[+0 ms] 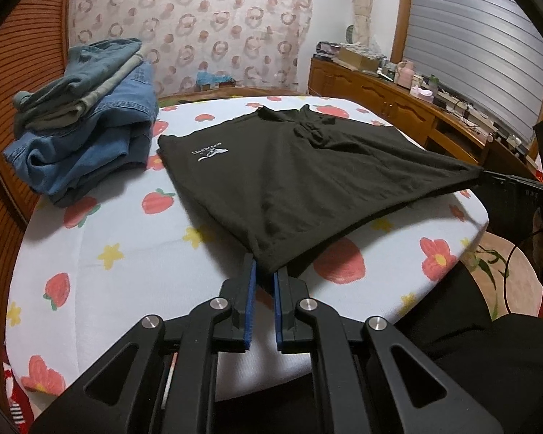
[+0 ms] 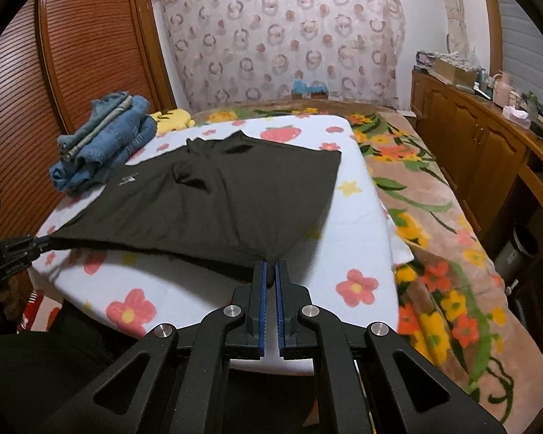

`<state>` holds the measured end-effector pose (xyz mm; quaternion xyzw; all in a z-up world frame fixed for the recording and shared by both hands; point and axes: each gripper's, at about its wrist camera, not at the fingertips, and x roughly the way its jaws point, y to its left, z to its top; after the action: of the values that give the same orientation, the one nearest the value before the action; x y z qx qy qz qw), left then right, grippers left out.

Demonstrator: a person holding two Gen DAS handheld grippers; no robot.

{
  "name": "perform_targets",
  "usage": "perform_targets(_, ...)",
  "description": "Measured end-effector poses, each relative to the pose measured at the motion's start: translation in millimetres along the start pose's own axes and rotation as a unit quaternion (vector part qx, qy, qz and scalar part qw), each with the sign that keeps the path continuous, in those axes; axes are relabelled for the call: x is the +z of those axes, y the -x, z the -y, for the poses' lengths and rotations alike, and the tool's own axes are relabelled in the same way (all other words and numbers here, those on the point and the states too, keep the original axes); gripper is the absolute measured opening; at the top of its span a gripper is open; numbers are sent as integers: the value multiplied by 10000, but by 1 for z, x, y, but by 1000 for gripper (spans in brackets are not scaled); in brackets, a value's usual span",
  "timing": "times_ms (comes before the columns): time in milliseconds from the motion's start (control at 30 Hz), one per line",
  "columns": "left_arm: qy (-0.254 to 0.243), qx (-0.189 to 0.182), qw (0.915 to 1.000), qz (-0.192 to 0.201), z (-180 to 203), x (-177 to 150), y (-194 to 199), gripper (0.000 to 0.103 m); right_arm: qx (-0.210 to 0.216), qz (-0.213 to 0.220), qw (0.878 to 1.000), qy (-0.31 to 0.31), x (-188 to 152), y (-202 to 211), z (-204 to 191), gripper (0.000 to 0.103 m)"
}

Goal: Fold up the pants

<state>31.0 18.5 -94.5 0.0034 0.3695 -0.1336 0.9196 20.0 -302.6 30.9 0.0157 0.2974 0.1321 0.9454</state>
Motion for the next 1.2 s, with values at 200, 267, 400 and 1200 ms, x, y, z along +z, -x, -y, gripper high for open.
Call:
perform_targets(200,133,16,9999,95,-8,7,11,24,243,124,9995,174,12,-13,-18,4)
perform_targets(267,135,15,9998,169,-10,9,17,37,333,193,9988,290,17,-16,-27,4)
perform_targets(400,145,30,9995,266,-16,11,26,51,495,253,9974,451,24,-23,-38,4)
perform_targets(1200,353,585,9975,185,-43,6,10,59,2061,97,9663,1542,50,-93,-128,4)
